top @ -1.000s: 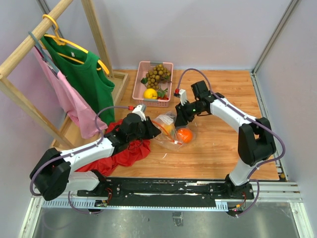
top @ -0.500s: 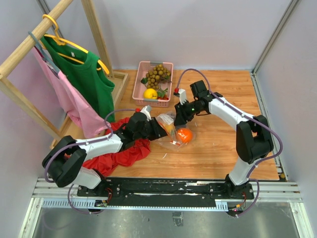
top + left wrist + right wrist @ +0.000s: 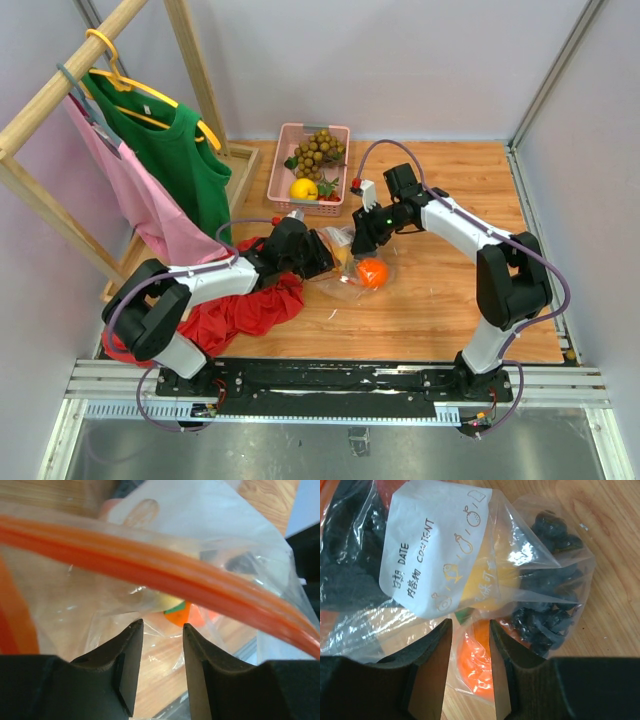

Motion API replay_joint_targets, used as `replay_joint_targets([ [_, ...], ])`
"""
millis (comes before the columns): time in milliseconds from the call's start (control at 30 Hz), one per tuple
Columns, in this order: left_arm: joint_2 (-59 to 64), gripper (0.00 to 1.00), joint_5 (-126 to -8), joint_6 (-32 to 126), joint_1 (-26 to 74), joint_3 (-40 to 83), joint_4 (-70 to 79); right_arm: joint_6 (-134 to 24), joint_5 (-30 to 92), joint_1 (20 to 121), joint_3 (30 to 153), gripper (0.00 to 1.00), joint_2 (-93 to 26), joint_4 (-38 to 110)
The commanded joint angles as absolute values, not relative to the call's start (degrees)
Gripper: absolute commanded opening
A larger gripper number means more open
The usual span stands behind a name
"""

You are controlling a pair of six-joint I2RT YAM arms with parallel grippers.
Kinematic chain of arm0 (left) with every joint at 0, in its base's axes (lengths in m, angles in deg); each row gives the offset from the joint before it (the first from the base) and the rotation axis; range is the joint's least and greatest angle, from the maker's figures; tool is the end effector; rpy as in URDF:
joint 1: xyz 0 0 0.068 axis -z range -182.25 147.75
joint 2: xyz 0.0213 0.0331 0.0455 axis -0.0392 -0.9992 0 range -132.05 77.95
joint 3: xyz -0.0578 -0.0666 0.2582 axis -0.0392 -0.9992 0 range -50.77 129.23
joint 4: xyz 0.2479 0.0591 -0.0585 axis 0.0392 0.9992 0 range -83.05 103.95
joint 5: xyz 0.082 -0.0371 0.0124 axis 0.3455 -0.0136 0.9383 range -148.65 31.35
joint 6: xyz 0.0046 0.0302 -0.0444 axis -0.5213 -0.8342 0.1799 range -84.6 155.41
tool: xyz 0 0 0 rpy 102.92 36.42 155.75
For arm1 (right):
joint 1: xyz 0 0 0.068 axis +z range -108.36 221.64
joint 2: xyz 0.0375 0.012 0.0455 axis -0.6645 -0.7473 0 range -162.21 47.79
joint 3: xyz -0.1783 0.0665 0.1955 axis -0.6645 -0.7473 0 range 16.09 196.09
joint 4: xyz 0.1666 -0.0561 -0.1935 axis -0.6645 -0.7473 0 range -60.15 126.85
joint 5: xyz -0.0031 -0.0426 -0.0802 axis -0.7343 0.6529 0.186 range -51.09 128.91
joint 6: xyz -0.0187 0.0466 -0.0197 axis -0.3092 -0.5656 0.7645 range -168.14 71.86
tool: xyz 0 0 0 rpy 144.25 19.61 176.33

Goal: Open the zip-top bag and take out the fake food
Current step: Pick up the fake fruit from the zipper food storage bag.

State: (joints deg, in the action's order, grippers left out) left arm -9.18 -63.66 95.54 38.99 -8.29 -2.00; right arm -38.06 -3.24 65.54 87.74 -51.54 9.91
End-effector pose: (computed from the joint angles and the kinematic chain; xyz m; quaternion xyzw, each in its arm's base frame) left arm 0.2326 -0.2081 0.1839 -0.1262 0.8802 -0.3774 0.2588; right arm 0.3247 0.1700 0.2316 -0.3643 0.8182 0.3742 0.2404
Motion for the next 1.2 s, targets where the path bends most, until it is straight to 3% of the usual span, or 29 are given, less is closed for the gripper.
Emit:
replay_joint_targets([
  [0,-10.03,0.46,-59.74,96.41,37.57,-6.95,1.59,-38.50,-2.62,66.08,86.66,0.37,-51.08,10.30],
  [233,-11.64,0.60,-59.99,95.93,35.46,-5.35,-0.14,-38.62,-3.00,66.16,86.46,0.37,-51.36,10.30],
  [600,-14.94,0.70,-62.59,93.43,33.88,-1.94,-0.01,-38.07,-4.37,64.35,89.07,0.37,-49.35,9.95],
  [967,-15.75,0.71,-64.70,90.10,33.26,-0.78,0.54,-39.43,-7.59,59.55,104.91,0.37,-61.05,6.80],
  [1167,-13.63,0.72,-64.90,89.67,33.26,-0.66,2.15,-40.41,-7.55,60.01,107.41,0.34,-65.36,5.57],
])
